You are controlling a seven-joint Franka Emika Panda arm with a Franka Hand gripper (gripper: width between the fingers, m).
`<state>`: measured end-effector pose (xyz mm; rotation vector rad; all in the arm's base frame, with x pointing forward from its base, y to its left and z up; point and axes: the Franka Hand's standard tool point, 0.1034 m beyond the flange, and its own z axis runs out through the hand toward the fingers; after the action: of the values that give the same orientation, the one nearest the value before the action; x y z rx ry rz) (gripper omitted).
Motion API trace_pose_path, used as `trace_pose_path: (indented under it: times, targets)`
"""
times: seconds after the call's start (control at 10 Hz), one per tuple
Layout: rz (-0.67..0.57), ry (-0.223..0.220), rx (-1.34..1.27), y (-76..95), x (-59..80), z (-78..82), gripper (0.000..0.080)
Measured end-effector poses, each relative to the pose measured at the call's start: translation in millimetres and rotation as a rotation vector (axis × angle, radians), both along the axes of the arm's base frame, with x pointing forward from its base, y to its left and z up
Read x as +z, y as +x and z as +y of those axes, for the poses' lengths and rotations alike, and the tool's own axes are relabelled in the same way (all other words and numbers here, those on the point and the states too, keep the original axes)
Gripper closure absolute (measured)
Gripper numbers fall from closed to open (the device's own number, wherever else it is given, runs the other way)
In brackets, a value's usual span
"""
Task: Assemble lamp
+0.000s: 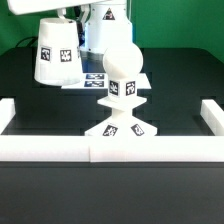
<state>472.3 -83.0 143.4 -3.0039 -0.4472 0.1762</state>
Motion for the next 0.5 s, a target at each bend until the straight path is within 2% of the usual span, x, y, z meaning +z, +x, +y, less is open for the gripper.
trace_pose_path:
  times: [0.1, 0.2, 0.5]
  targets:
    - [0.006, 0.006, 0.014, 4.7, 6.0, 8.0, 0.0755]
    - [0.018, 0.019, 0.031, 13.8, 17.4, 17.2, 0.0755]
    - [0.027, 0.043, 0.061, 39.9, 50.6, 31.9, 0.0754]
